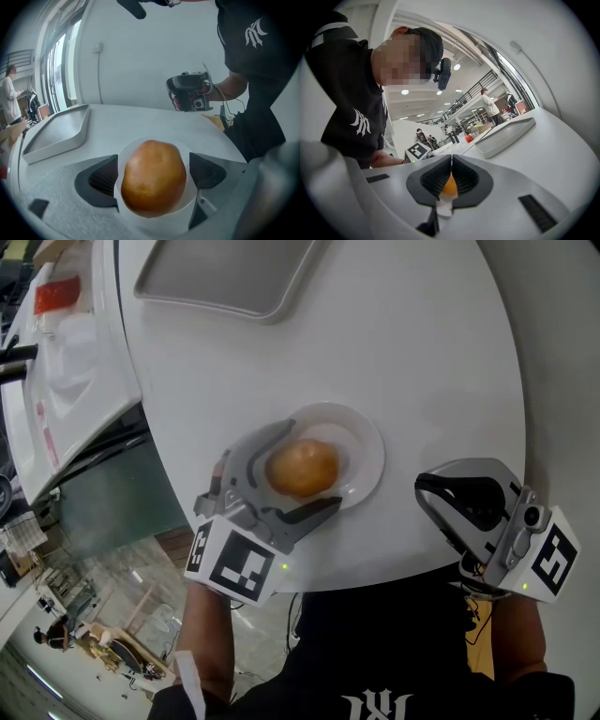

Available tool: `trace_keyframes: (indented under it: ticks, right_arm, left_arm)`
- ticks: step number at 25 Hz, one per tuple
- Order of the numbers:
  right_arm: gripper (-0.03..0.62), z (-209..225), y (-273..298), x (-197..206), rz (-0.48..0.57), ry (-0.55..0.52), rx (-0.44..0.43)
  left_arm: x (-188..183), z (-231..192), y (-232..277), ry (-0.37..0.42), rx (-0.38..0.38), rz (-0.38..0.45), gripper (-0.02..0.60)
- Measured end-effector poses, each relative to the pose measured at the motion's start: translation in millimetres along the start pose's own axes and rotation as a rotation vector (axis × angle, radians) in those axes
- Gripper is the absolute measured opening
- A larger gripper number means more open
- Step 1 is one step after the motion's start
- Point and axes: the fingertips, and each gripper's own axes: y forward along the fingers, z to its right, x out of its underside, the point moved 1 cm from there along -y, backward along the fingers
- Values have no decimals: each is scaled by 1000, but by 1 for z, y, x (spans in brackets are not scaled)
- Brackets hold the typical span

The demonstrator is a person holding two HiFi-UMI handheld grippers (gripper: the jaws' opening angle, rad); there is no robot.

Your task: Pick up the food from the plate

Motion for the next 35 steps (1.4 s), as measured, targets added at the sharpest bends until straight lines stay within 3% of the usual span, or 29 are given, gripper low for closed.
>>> trace_keyframes:
  ticks: [4,8,17,20,27,35]
  right_arm:
    - [3,-1,1,-2,15,4,-7]
    - [3,-1,-1,-2,28,7,-9]
    - [4,-1,-2,0,23,2,-11]
    - [3,-18,-7,-6,18,-16,-15]
    - [4,-47,-2,-27,27,-109,-62]
    - [3,-174,-8,-83,101,-281,-113]
  left_arm:
    - [-2,-4,-4,-10,-22,18,414]
    - [1,-6,-5,-9,-31,15,379]
    - [-3,-8,-9,-6,-65,15,367]
    - [-12,4,-26,-13,-89,36,365]
    - [-38,13,-61,-63,-162,156,365]
    - [-85,83,-198,-125,-297,422,364]
